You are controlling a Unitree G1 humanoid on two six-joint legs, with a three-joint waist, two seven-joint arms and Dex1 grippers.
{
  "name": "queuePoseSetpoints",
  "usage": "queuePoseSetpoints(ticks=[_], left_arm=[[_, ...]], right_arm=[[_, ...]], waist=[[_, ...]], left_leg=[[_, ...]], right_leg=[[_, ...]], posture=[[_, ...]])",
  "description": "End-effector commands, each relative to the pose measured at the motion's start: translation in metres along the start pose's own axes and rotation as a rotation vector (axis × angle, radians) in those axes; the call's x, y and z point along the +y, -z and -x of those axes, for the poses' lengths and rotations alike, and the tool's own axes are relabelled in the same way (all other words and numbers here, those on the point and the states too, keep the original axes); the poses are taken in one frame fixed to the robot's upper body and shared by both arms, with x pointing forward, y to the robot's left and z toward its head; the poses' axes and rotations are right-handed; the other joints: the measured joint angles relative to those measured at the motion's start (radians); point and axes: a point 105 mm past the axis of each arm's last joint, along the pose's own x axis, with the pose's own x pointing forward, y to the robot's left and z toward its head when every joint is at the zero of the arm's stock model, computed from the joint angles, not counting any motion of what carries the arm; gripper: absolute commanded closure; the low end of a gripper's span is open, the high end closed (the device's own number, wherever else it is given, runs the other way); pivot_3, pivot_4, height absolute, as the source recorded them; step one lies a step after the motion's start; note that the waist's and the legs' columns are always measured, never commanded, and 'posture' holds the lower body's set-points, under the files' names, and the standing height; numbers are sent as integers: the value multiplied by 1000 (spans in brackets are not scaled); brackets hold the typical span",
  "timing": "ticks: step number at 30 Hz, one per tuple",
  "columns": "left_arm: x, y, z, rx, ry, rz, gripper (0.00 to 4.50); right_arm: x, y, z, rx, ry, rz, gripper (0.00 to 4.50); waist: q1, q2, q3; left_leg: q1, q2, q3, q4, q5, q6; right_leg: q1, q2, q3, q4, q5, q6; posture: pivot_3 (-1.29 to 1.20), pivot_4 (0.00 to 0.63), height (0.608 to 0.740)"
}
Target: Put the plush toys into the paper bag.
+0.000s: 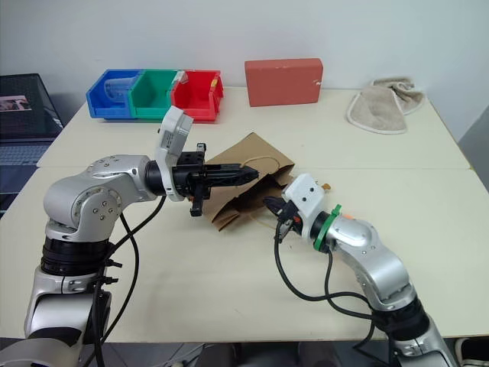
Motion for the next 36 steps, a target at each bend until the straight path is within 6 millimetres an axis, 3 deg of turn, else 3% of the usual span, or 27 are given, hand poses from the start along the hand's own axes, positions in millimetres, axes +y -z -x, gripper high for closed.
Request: queuePoseSetpoints(ticks=[1,7,18,22,25,31,33,36], left_arm=[[-6,-9,1,-26,18,-26,4500],[-4,-9,6,-26,-3,-13,4500],[18,-31,39,-48,-152,-63,4500],[29,-49,51,-73,-211,-115,4500],[40,-84,61,-124,-267,-232,4500],[33,-131,59,-203,-260,-380,4500],[27,-135,55,-211,-240,-398,4500],[22,-126,49,-183,-212,-392,4500]], right_arm=[[0,-5,-9,-22,9,42,4453],[-7,16,-39,32,85,18,4453],[28,66,-76,146,51,-120,4453],[33,70,-80,152,61,-125,4453],[44,74,-84,161,41,-133,4453],[43,73,-91,159,58,-129,4453],[42,72,-93,157,58,-129,4453],[43,72,-94,155,56,-129,4453]], waist=[[1,0,0],[0,0,0],[-4,0,0],[-7,0,0],[-6,-1,-1],[-23,-2,-1],[-28,-2,-1],[-31,-2,-1]], left_leg=[[0,0,0,0,0,0],[0,0,0,0,0,0],[-5,0,0,0,1,-2],[-4,0,0,0,2,-3],[-3,0,0,0,3,-5],[-1,0,0,-1,3,-5],[-1,0,0,-1,3,-5],[-2,0,0,-1,3,-5]], right_leg=[[0,0,0,0,0,0],[-1,0,0,0,0,0],[-9,0,0,4,0,0],[-9,0,0,7,0,0],[-9,0,0,9,0,0],[-8,1,0,10,0,0],[-8,1,0,11,0,0],[-9,1,1,11,0,0]], posture=[[0,150,740],[0,150,740],[0,150,740],[0,150,740],[0,150,740],[0,150,740],[0,150,740],[0,150,740]])
